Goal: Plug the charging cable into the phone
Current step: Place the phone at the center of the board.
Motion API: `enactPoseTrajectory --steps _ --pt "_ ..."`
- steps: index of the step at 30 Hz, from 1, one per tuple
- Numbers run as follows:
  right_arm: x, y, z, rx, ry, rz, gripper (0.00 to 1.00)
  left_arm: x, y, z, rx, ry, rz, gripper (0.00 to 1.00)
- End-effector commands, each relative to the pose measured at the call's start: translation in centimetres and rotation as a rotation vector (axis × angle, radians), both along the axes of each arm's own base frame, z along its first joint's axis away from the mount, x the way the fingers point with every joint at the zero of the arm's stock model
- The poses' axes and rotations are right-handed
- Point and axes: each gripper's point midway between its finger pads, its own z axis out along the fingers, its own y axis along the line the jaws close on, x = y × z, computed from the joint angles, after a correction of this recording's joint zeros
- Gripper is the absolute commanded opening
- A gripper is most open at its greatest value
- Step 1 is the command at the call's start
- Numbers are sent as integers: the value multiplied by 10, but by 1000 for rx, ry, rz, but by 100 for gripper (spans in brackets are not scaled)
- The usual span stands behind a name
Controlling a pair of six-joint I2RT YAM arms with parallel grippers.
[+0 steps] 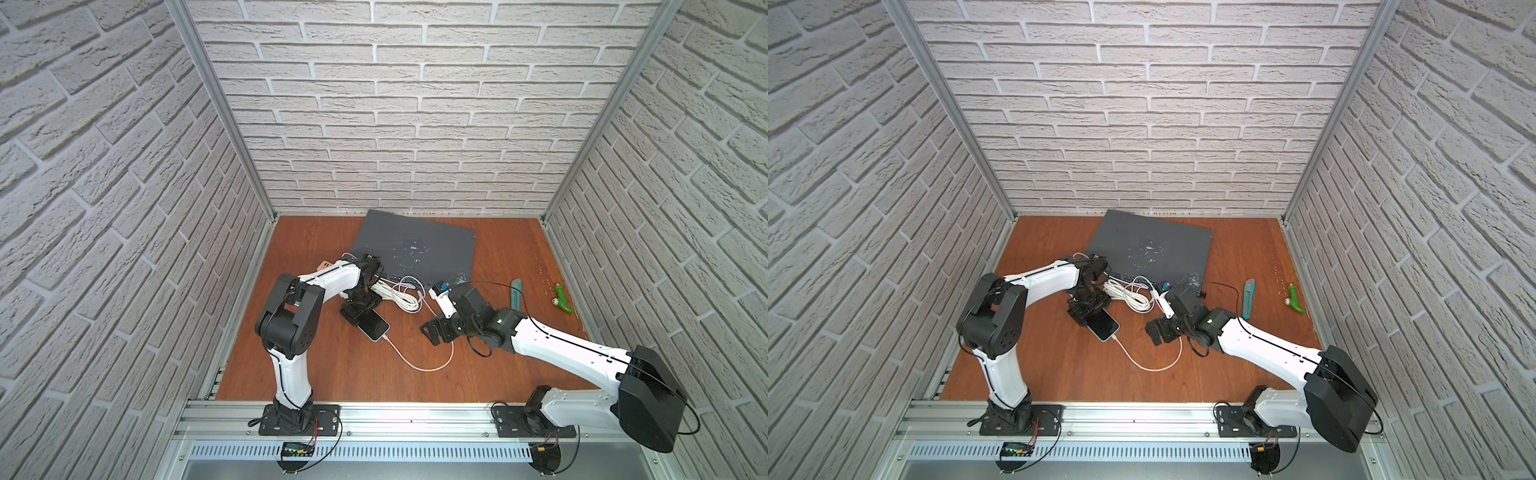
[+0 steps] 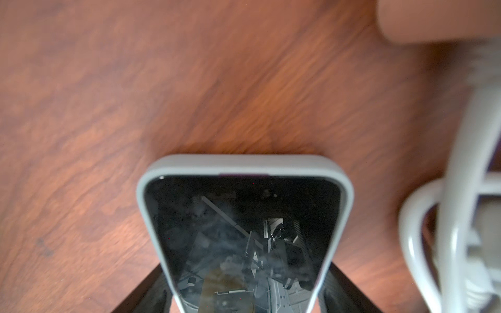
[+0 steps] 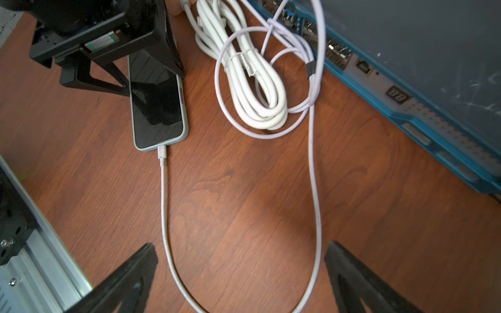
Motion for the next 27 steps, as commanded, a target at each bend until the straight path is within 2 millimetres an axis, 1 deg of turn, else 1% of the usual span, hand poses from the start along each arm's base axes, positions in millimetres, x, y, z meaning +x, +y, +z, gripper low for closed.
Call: enactPoseTrajectory --steps 1,2,3,4,5,9,15,19,23,27 --pt "2 11 9 45 -5 34 99 -13 3 -2 -8 24 13 41" --pt "1 10 8 45 -4 34 99 -13 2 -2 -18 12 19 54" --pt "1 10 9 48 -5 34 99 -14 2 0 -24 3 25 75" --pt "1 10 9 47 -4 35 99 -15 2 2 -23 -3 30 91" --pt "1 10 10 48 -6 34 99 -15 3 5 -20 -12 28 97" --pt "1 9 13 52 -14 32 99 -13 3 17 -4 -41 12 98" --pt "1 7 15 52 -17 26 99 -14 -4 25 -14 -59 -7 98" --pt "4 0 24 46 -46 6 99 -17 -9 32 -20 -75 -25 98" --pt "9 -7 38 68 -75 -18 99 -17 -8 48 -10 -123 -65 98" --pt "16 -15 44 71 -76 -51 99 -18 -2 65 10 -177 -109 98"
